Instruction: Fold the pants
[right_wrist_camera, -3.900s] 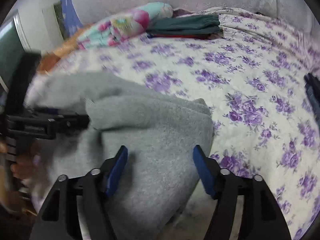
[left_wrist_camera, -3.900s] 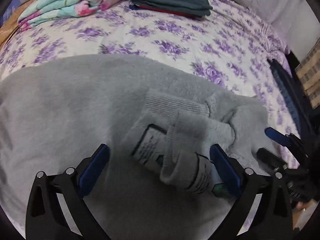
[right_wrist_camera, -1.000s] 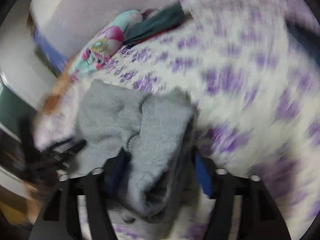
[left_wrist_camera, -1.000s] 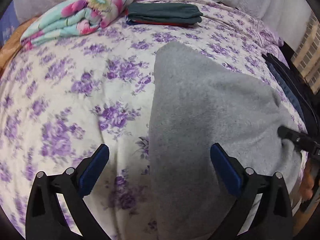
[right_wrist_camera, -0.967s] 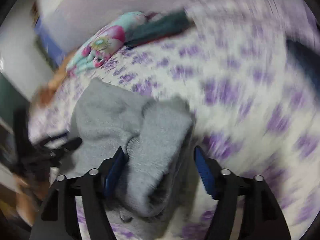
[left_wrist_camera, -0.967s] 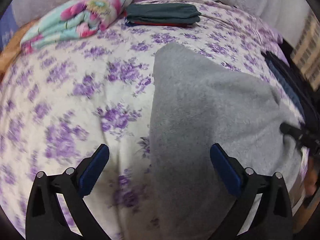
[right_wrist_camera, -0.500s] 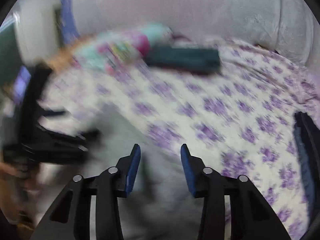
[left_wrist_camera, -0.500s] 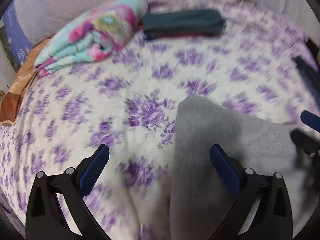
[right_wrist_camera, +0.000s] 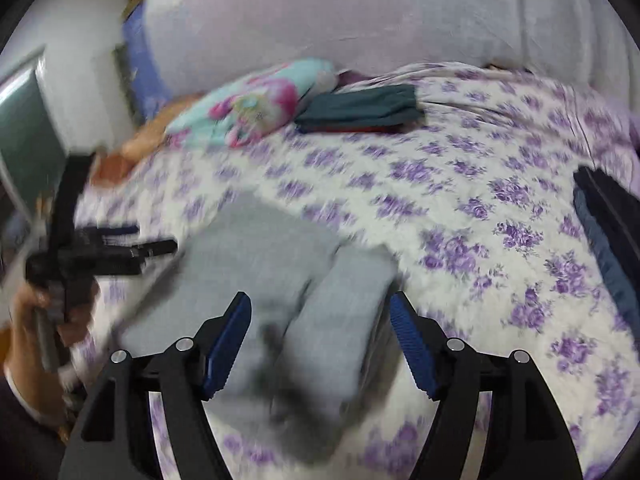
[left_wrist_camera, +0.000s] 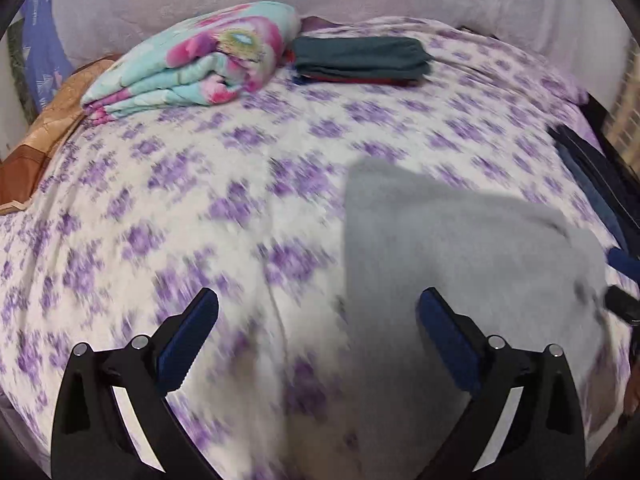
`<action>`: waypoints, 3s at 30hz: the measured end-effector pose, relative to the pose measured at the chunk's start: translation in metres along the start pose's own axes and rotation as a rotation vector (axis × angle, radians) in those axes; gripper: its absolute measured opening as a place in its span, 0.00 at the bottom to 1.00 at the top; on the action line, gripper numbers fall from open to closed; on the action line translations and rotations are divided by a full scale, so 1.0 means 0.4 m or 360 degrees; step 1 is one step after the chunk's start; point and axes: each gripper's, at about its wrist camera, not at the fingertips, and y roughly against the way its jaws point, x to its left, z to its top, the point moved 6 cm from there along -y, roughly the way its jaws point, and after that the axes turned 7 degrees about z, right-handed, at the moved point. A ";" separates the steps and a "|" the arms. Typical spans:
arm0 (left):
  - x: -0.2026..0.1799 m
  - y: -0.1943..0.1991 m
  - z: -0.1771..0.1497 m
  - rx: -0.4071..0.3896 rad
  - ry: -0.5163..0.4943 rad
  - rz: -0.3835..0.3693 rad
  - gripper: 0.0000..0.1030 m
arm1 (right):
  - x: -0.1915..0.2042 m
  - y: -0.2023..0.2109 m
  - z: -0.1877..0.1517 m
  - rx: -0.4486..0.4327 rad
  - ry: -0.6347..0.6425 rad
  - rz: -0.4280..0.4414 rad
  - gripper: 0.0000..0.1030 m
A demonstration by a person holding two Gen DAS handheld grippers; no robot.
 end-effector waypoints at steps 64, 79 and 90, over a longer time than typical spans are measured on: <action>-0.072 -0.192 -0.003 0.0534 0.0321 -0.0850 0.96 | -0.101 -0.216 -0.058 0.0280 -0.1063 0.0638 0.97; -0.074 -0.167 -0.038 0.0550 0.0219 -0.0995 0.96 | -0.097 -0.200 -0.065 0.0194 -0.0913 0.0656 0.72; -0.138 -0.038 0.012 0.0230 0.0009 -0.0698 0.58 | -0.053 -0.145 0.031 0.0084 -0.0615 0.0586 0.52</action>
